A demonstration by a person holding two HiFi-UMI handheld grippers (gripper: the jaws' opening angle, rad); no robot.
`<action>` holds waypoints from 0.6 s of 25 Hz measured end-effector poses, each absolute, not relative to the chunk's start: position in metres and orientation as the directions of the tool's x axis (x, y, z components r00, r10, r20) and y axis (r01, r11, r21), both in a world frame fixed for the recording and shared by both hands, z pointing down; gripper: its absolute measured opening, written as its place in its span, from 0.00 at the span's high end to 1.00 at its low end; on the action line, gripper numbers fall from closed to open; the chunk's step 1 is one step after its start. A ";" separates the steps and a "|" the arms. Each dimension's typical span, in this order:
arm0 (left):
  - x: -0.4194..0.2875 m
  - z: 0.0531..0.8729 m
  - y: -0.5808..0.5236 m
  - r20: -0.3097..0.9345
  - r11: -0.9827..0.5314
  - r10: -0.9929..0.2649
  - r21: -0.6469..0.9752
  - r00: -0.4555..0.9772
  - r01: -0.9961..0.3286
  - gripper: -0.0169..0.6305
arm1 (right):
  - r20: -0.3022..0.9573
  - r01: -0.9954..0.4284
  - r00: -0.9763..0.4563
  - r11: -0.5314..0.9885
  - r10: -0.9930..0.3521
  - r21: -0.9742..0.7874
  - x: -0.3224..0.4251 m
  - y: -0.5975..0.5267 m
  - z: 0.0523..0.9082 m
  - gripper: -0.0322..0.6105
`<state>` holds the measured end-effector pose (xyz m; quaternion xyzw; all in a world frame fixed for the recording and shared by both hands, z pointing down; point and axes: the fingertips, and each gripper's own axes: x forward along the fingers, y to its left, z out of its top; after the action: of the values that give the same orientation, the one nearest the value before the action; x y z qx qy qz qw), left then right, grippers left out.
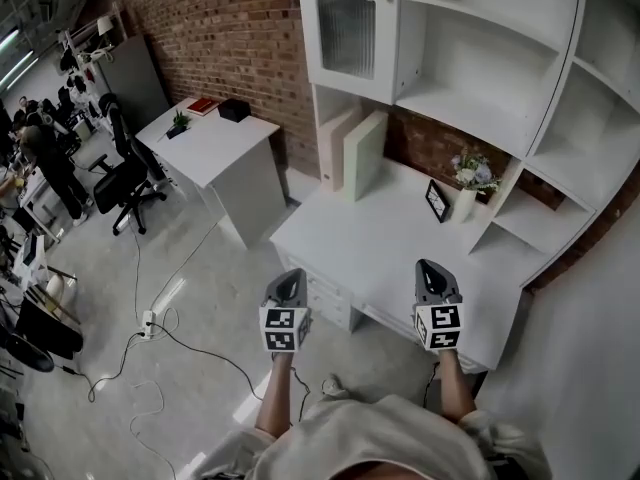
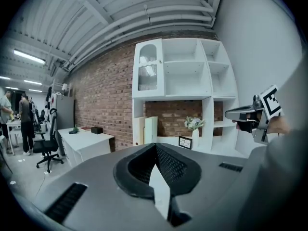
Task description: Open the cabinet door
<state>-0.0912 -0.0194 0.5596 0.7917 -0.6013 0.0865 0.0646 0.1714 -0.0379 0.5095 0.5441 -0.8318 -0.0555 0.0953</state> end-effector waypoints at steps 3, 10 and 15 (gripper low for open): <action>-0.106 0.557 -0.048 0.210 -0.289 -0.936 -0.002 0.282 -0.957 0.93 | 0.099 -0.903 -0.370 0.383 -0.924 0.196 0.156 -0.062 0.506 0.93; -0.146 0.559 -0.104 0.209 -0.312 -0.929 0.000 0.305 -0.950 0.93 | 0.095 -0.911 -0.343 0.355 -0.935 0.211 0.121 -0.109 0.505 0.93; -0.160 0.563 -0.133 0.209 -0.336 -0.921 -0.001 0.328 -0.942 0.93 | 0.106 -0.914 -0.325 0.341 -0.940 0.221 0.105 -0.129 0.511 0.93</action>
<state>-0.1602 -0.1332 0.5634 0.8127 -0.5732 0.0862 0.0602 0.1051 -0.1289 0.5111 0.5708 -0.8117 -0.0605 0.1077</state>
